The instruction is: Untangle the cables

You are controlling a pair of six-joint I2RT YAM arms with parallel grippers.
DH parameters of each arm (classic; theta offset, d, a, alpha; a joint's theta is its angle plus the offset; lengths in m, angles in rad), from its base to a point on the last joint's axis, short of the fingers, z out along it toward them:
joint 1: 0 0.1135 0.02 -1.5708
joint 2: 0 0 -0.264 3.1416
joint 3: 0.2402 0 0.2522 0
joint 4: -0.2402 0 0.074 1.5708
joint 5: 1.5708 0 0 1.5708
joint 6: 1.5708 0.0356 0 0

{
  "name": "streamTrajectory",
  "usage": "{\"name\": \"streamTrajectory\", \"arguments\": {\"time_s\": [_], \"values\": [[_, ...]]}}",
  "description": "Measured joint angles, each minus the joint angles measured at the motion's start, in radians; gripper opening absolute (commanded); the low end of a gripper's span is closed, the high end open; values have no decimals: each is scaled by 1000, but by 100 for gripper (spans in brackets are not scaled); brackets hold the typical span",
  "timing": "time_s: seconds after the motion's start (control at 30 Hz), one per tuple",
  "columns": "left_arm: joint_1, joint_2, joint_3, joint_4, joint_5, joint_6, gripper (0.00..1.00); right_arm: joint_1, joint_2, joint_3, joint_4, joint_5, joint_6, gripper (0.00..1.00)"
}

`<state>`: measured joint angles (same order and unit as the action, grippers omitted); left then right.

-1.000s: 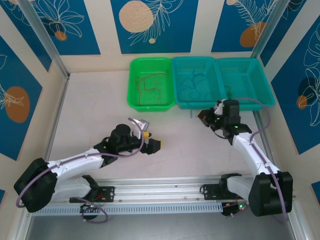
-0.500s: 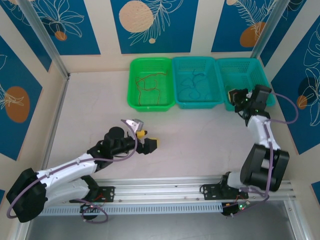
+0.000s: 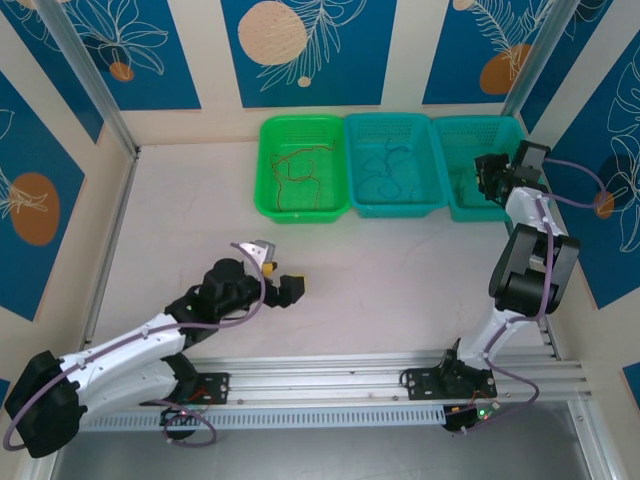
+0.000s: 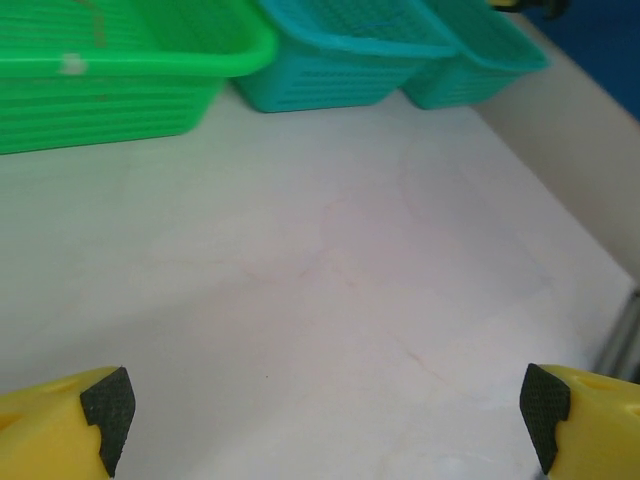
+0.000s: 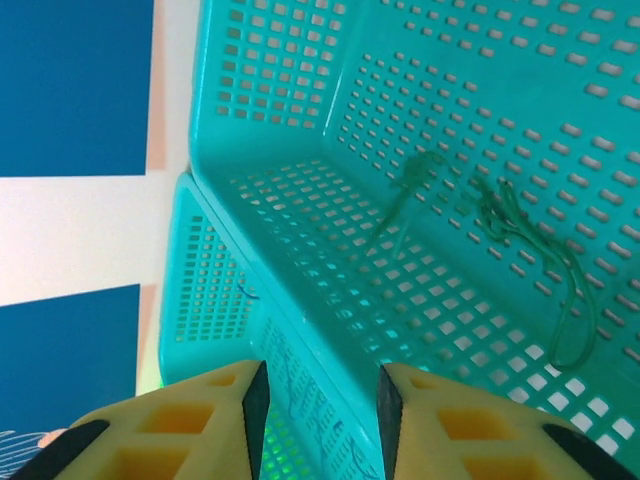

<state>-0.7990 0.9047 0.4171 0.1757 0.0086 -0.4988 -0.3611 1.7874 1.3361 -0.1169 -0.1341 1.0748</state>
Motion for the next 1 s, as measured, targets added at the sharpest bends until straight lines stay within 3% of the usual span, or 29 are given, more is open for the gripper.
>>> {"name": "streamTrajectory", "arguments": {"time_s": [0.17, 0.37, 0.57, 0.67, 0.73, 0.8, 0.93, 1.0], "values": [[0, -17, 1, -74, -116, 13, 100, 53, -64, -65, -3, 0, -64, 38], [0, -2, 61, -166, -228, 64, 100, 195, -298, -233, 2, 22, -208, 39], [10, 13, 122, -212, -404, 143, 100, 504, -624, -473, 92, 188, -462, 50], [46, 12, 122, -222, -502, 166, 100, 585, -726, -611, 178, 244, -558, 56], [93, 9, 121, -221, -554, 175, 100, 596, -742, -696, 231, 299, -610, 65], [140, 7, 119, -219, -589, 193, 100, 603, -720, -750, 256, 388, -643, 83], [194, 12, 111, -200, -636, 251, 100, 611, -599, -764, 290, 560, -725, 95], [207, 22, 108, -177, -650, 285, 100, 616, -543, -760, 303, 618, -755, 95]]}}
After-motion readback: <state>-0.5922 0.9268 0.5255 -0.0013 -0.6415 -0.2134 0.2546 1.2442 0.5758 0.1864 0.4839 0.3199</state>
